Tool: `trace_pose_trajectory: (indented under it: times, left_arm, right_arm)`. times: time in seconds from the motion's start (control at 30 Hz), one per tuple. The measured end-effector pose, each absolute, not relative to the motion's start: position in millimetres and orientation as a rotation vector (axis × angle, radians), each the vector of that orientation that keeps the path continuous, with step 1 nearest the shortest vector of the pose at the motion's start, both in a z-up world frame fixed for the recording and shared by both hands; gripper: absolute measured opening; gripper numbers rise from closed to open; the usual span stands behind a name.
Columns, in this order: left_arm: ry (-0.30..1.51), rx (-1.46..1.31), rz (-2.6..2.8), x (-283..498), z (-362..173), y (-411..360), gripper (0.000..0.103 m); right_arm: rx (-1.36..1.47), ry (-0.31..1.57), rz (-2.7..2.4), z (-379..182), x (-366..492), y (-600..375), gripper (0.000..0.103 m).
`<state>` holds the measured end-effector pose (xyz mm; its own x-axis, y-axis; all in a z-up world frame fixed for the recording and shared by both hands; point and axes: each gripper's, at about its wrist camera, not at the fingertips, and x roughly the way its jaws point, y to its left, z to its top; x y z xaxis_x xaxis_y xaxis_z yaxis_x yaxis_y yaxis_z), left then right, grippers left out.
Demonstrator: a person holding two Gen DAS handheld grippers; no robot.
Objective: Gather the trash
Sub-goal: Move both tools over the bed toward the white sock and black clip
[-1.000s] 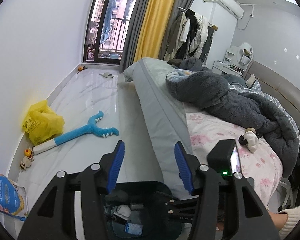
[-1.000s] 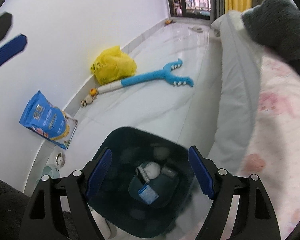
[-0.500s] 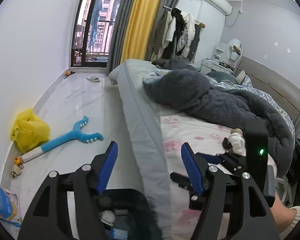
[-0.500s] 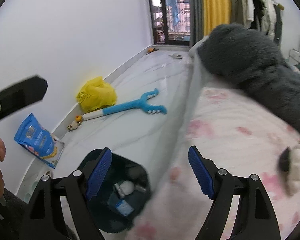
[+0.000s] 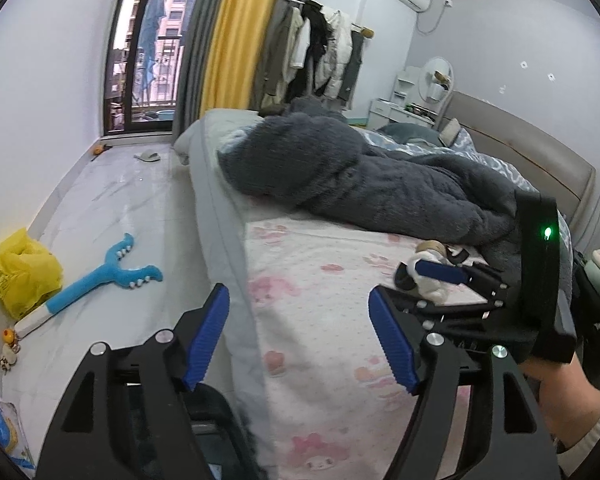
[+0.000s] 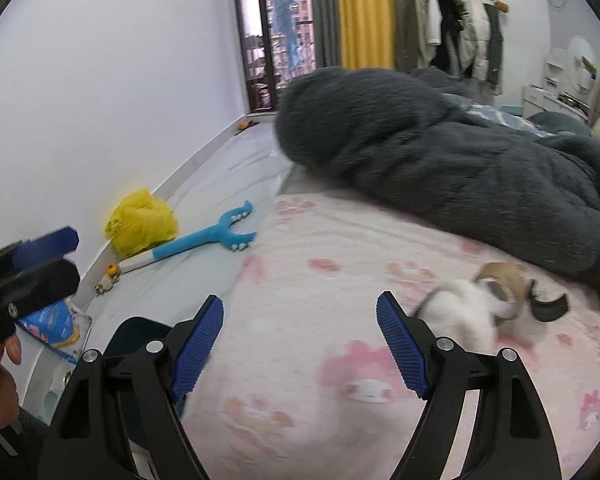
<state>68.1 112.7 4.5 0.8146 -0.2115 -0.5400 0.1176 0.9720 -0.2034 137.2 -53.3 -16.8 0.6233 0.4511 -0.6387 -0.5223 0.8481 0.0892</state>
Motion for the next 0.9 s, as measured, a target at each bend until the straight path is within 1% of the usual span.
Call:
trace_pose_trajectory:
  times: [0.5, 0.9]
  left_arm:
    - [0.608, -0.169, -0.288, 102.4, -1.6, 55.0, 0.081]
    - [0.643, -0.143, -0.375, 130.7, -19.1, 6.2, 0.081]
  right_arm:
    - [-0.044, 0.676, 0.439, -6.5, 174.0, -133.2, 0.080]
    - [0.016, 0.674, 0.365, -5.1, 199.9, -185.7, 0.080]
